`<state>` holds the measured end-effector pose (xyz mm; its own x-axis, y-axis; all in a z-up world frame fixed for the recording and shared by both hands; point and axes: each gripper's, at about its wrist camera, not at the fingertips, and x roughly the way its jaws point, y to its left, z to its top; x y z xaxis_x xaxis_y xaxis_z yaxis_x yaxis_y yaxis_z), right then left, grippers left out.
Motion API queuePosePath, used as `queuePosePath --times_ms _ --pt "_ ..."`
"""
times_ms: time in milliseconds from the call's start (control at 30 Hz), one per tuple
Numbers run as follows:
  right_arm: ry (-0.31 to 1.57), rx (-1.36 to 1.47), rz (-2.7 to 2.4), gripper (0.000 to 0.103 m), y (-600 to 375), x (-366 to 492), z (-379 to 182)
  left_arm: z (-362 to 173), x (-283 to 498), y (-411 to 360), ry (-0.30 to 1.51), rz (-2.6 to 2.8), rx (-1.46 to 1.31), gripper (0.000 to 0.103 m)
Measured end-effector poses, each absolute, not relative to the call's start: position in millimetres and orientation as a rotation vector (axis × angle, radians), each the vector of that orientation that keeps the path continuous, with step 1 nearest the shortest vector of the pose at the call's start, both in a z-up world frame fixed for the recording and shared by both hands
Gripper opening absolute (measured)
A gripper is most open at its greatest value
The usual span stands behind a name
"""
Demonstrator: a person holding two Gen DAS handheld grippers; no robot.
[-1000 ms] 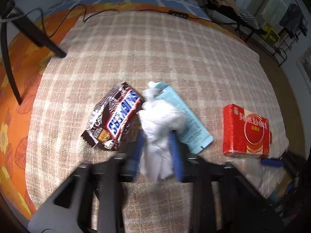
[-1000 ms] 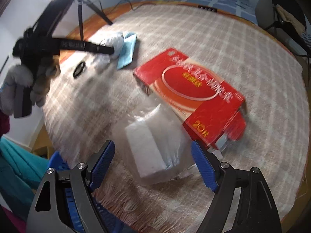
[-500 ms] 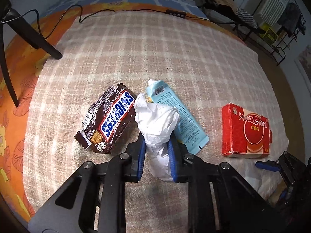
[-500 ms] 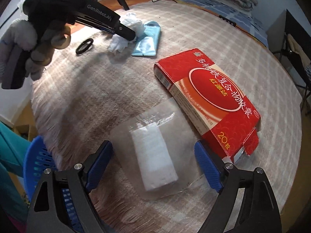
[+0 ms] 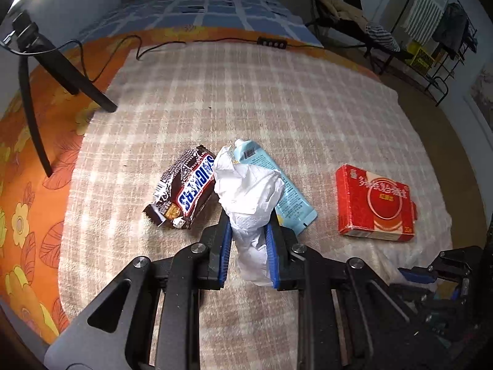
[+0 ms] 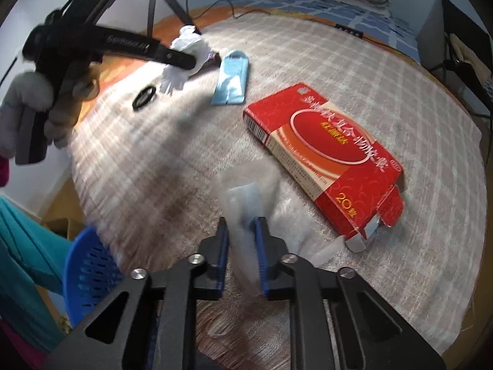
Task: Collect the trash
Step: 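Lift tissue in left gripper while right gripper lifts clear bag toward basket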
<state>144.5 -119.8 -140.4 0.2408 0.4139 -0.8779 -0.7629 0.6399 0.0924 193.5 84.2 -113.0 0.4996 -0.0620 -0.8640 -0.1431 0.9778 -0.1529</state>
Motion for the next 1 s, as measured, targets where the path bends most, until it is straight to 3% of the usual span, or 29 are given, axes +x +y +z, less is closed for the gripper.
queuePosePath --times_ms 433,1000 --pt "0.967 -0.237 0.802 0.007 -141 130 -99 -82 140 66 1.016 -0.028 -0.22 0.019" --pt "0.905 -0.236 0.844 0.007 -143 51 -62 -79 45 23 1.047 -0.145 -0.193 0.019"
